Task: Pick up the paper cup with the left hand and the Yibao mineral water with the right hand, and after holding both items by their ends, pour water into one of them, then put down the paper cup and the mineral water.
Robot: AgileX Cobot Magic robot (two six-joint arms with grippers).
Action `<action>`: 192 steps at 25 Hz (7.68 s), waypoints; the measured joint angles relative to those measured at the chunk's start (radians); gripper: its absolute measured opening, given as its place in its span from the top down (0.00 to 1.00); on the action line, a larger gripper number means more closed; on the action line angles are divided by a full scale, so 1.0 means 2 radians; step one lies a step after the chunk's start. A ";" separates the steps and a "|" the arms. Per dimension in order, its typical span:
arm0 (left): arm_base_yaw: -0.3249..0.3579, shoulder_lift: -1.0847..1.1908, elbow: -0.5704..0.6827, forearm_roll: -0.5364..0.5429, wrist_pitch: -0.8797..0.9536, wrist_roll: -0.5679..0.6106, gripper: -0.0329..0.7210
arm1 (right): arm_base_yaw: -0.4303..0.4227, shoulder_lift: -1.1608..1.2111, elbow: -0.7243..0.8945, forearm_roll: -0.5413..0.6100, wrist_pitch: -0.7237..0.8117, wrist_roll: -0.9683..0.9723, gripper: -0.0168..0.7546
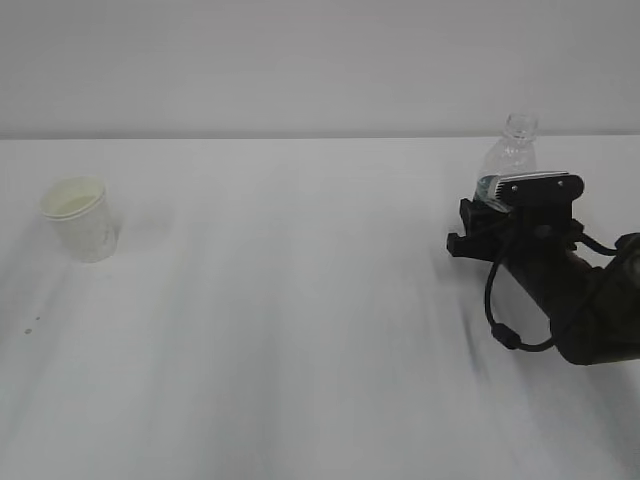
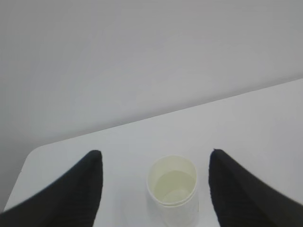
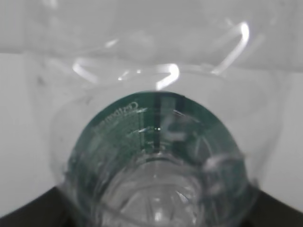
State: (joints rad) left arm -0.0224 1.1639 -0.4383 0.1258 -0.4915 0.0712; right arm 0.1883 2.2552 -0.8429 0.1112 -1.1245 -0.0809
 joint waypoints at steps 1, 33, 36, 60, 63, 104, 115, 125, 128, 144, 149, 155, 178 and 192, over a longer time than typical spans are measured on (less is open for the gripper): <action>0.000 0.000 0.000 0.001 0.000 0.000 0.30 | 0.000 0.005 -0.003 0.000 0.000 0.000 0.44; 0.000 0.001 0.000 0.007 0.000 0.000 0.32 | 0.000 0.023 -0.015 -0.016 -0.008 -0.028 0.29; 0.000 0.001 0.000 0.007 0.000 0.000 0.32 | 0.000 0.037 -0.016 -0.015 -0.017 -0.017 0.28; 0.000 0.001 0.000 0.008 0.000 0.000 0.32 | 0.000 0.019 -0.017 -0.014 -0.010 -0.009 0.28; 0.000 0.001 0.000 0.008 0.000 0.000 0.32 | 0.000 0.014 -0.009 -0.014 -0.011 -0.009 0.28; 0.000 0.001 0.000 0.008 0.000 0.000 0.33 | 0.000 -0.058 0.068 -0.050 -0.005 -0.008 0.28; 0.000 0.001 0.000 0.008 0.000 0.000 0.33 | 0.000 -0.058 0.070 -0.051 -0.006 -0.005 0.19; 0.000 0.001 0.000 0.008 0.000 0.000 0.33 | 0.000 -0.061 0.082 -0.052 -0.008 0.004 0.15; 0.000 0.001 0.000 0.008 0.000 0.000 0.33 | 0.000 -0.069 0.092 -0.052 -0.008 0.005 0.15; 0.000 0.001 0.000 0.008 0.000 0.000 0.33 | 0.000 -0.104 0.147 -0.052 -0.010 0.009 0.15; 0.000 0.001 0.000 0.008 0.000 0.000 0.33 | 0.000 -0.123 0.164 -0.052 -0.010 0.013 0.16; 0.000 0.001 0.000 0.008 0.000 0.000 0.33 | 0.000 -0.147 0.178 -0.052 -0.011 0.014 0.16; 0.000 -0.071 0.001 0.009 0.013 0.000 0.33 | 0.000 -0.269 0.259 -0.056 -0.011 0.015 0.18; 0.000 -0.133 0.001 0.008 0.061 -0.003 0.33 | 0.000 -0.347 0.262 -0.052 0.035 0.010 0.20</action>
State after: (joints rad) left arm -0.0224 0.8980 -0.4363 0.1422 -0.3691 0.0646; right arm 0.1883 1.5617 -0.3180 0.0062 -1.0543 -0.0617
